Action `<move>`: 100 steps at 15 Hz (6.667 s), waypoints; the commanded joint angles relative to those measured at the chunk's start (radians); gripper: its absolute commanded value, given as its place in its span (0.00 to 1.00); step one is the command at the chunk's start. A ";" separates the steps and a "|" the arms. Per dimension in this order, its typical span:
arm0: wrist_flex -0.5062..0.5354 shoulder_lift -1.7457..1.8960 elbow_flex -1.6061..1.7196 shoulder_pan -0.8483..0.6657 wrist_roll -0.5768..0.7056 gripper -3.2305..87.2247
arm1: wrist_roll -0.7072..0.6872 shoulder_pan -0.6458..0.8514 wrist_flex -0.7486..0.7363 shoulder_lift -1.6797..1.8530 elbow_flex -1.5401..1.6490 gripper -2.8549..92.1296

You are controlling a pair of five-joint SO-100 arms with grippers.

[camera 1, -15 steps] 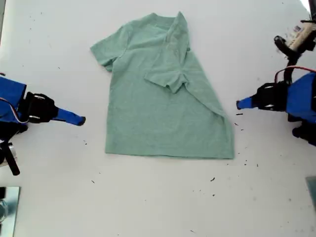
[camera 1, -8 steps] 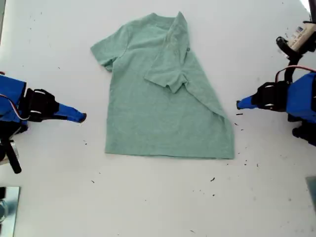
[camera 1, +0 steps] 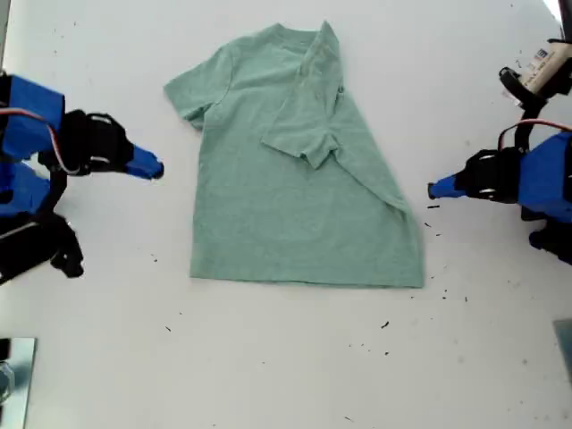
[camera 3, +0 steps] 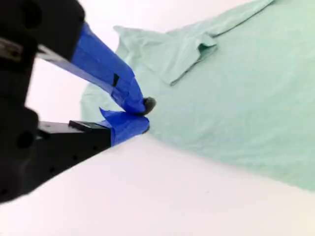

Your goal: Fold t shirt

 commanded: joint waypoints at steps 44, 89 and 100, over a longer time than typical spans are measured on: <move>-0.212 -1.367 -1.350 -0.206 0.476 0.03 | 0.020 -0.060 -0.015 0.014 0.069 0.06; -0.229 1.034 0.968 0.034 0.089 0.03 | -0.038 -0.333 -0.176 -1.071 -0.551 0.33; -0.229 1.034 0.968 0.029 0.091 0.03 | -0.014 -0.360 -0.307 -1.379 -0.561 0.04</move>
